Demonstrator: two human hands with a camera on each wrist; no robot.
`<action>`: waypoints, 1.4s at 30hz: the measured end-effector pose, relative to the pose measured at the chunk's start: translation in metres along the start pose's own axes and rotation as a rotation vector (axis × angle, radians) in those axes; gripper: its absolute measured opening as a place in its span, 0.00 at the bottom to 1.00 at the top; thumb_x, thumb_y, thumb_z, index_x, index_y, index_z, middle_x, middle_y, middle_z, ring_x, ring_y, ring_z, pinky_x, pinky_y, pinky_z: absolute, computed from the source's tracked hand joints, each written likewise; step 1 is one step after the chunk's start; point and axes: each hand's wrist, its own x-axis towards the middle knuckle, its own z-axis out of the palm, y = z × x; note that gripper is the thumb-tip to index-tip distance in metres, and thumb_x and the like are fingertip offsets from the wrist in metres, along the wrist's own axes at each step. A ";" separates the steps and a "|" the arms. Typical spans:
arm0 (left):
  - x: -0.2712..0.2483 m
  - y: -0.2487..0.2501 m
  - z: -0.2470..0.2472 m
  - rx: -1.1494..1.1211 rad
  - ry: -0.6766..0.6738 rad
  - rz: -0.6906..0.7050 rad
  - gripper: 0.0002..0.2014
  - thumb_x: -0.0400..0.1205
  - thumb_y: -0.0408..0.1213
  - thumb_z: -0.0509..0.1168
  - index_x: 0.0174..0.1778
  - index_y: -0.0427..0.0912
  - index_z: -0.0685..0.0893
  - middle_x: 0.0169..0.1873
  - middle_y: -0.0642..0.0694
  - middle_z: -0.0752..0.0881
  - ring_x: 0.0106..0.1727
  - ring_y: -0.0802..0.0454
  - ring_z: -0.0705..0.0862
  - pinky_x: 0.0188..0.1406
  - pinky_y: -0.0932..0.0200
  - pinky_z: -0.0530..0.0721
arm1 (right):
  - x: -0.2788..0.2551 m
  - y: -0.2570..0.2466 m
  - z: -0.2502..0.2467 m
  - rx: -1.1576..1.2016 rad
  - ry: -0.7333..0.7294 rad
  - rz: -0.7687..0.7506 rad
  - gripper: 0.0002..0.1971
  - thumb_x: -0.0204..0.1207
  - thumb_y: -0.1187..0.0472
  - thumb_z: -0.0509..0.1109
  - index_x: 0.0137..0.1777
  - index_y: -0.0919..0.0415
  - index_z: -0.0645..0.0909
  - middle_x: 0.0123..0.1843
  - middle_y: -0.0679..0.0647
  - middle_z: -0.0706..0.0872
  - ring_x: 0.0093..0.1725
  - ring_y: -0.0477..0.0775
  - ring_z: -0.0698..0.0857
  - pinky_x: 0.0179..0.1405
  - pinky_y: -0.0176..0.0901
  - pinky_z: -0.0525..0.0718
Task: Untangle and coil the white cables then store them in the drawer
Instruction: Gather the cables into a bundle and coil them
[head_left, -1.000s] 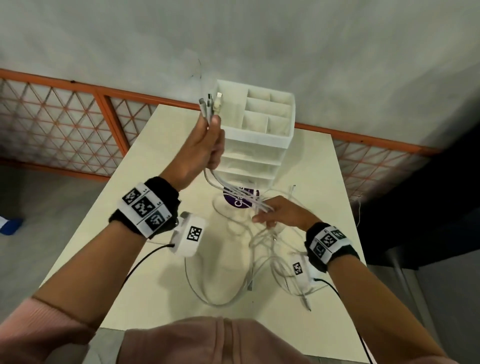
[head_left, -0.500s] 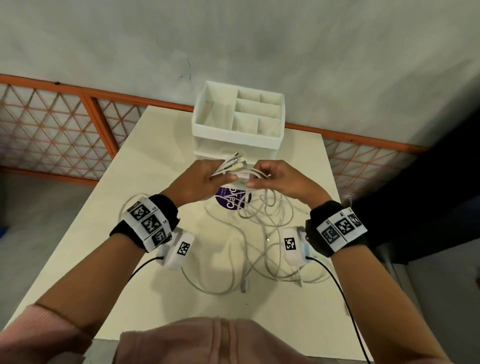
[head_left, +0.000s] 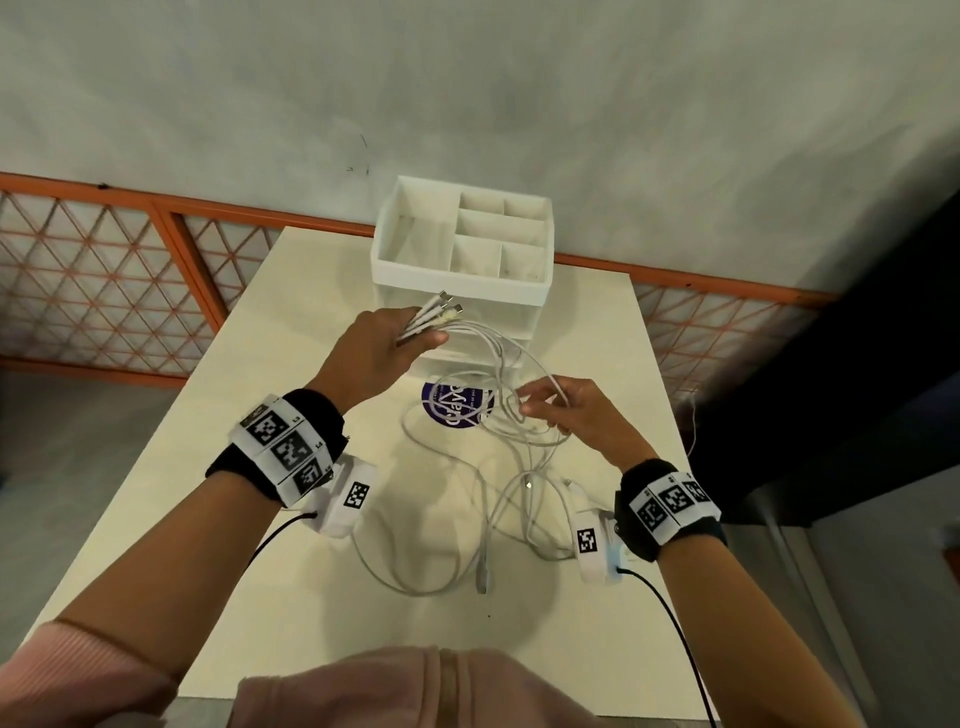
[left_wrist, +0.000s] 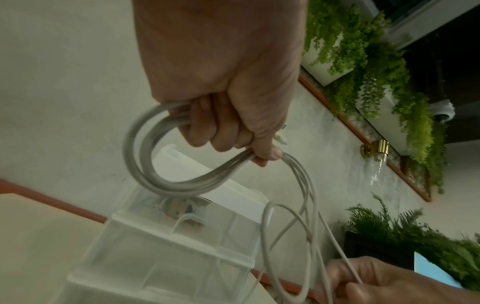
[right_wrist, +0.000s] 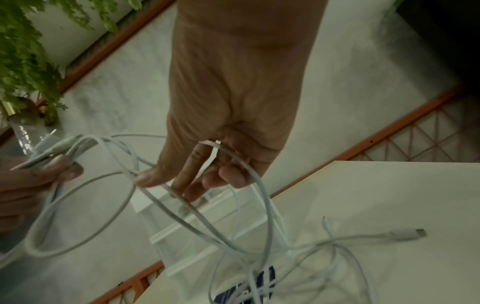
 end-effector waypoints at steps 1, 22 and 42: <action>-0.001 0.001 0.000 0.001 -0.009 0.011 0.15 0.81 0.50 0.64 0.44 0.39 0.83 0.21 0.52 0.76 0.25 0.54 0.75 0.33 0.53 0.74 | -0.001 0.002 0.003 -0.003 0.001 -0.008 0.05 0.71 0.65 0.76 0.44 0.55 0.88 0.34 0.41 0.88 0.26 0.37 0.78 0.27 0.25 0.74; -0.016 0.013 0.005 0.142 0.107 0.116 0.23 0.77 0.58 0.58 0.57 0.45 0.84 0.38 0.41 0.88 0.38 0.38 0.83 0.36 0.49 0.79 | 0.012 -0.017 -0.010 -0.471 -0.102 0.236 0.57 0.58 0.57 0.86 0.82 0.52 0.52 0.79 0.62 0.58 0.78 0.63 0.65 0.75 0.52 0.69; -0.021 -0.013 -0.008 0.149 0.158 -0.331 0.17 0.78 0.46 0.69 0.49 0.36 0.77 0.39 0.38 0.81 0.46 0.36 0.82 0.38 0.53 0.71 | 0.011 -0.030 -0.008 -0.247 -0.193 0.024 0.10 0.83 0.59 0.63 0.48 0.65 0.83 0.32 0.50 0.81 0.34 0.41 0.84 0.40 0.40 0.77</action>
